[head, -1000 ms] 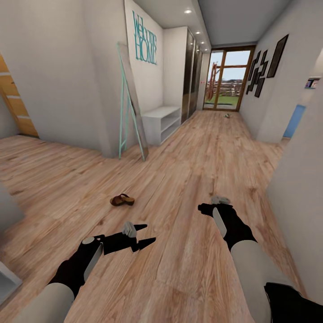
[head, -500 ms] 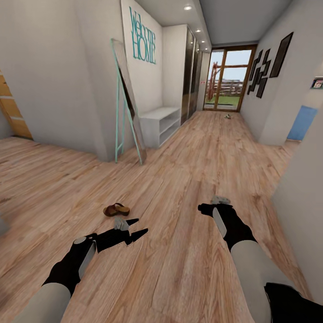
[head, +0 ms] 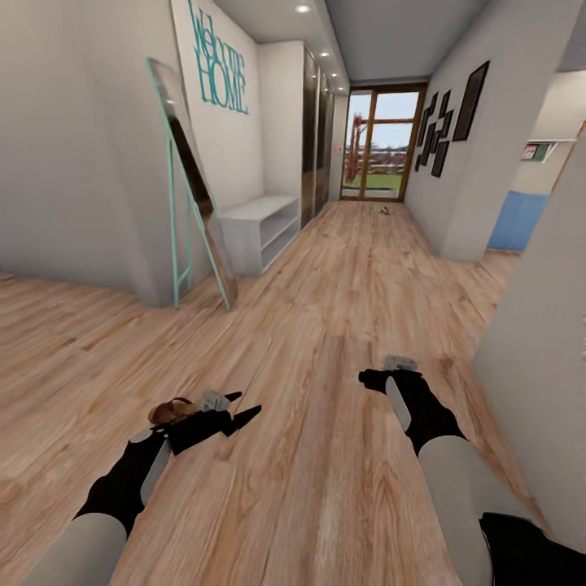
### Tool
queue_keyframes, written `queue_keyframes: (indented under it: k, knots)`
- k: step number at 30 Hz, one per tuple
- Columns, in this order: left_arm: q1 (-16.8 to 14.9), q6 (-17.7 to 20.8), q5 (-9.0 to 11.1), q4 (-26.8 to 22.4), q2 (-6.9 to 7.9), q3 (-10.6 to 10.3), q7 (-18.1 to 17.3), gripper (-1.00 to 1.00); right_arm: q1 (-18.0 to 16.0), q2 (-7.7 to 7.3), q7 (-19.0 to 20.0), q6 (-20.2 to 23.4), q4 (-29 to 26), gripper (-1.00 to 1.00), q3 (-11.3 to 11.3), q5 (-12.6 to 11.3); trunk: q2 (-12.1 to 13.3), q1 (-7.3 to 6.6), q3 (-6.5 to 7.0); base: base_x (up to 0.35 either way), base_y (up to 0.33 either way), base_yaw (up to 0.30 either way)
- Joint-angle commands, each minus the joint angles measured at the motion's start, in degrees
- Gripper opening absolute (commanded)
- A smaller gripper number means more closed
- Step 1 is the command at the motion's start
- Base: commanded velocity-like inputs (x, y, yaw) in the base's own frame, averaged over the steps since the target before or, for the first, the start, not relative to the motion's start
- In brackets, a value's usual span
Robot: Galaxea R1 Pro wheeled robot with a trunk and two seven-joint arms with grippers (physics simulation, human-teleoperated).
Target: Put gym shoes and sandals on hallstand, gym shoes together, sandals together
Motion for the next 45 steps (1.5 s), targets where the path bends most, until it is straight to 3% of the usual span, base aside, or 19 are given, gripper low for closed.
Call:
queue_keyframes:
  k: [1,4,13,17,20,29,39,45]
  knots:
    - [-0.01,0.43,0.29,-0.04,0.02,0.92,-0.22,1.0,-0.04,0.07,-0.24,0.21,-0.05,1.0,-0.15,-0.27,-0.02,0.02,-0.06,0.349,-0.005,-0.295]
    - [-0.01,0.43,0.25,-0.06,0.02,2.44,-0.19,1.0,-0.02,0.07,-0.24,0.21,-0.05,1.0,-0.15,-0.27,-0.02,0.02,-0.06,0.349,-0.037,-0.296]
    - [-0.01,0.43,0.24,0.01,0.07,4.12,0.57,1.0,-0.03,0.07,-0.23,0.21,-0.05,1.0,-0.15,-0.27,-0.02,0.02,-0.06,0.349,-0.067,-0.155]
    - [0.0,0.39,0.23,0.0,-0.01,7.25,5.93,1.0,-0.04,0.07,-0.23,0.21,-0.05,1.0,-0.15,-0.27,-0.02,0.02,-0.06,0.349,-0.074,-0.015]
    - [0.0,0.36,0.26,-0.04,-0.12,8.28,10.14,1.0,-0.04,0.11,-0.23,0.21,-0.01,1.0,-0.15,-0.27,-0.02,0.02,-0.06,0.349,-0.074,-0.003]
    - [-0.01,0.35,0.49,-0.05,-0.16,8.87,12.05,1.0,-0.02,0.16,-0.23,0.21,0.55,1.0,-0.09,-0.27,-0.02,0.02,-0.06,0.349,-0.083,0.0]
    - [0.01,0.35,0.58,-0.07,-0.24,8.81,22.43,1.0,-0.04,0.16,-0.28,0.21,1.52,1.0,-0.11,-0.27,-0.02,0.02,-0.06,0.347,-0.148,0.0]
    - [-0.01,0.35,0.64,-0.07,-0.22,8.86,22.94,1.0,-0.02,0.16,-0.3,0.21,1.54,1.0,-0.13,-0.26,-0.02,0.02,-0.06,0.343,-0.154,0.0]
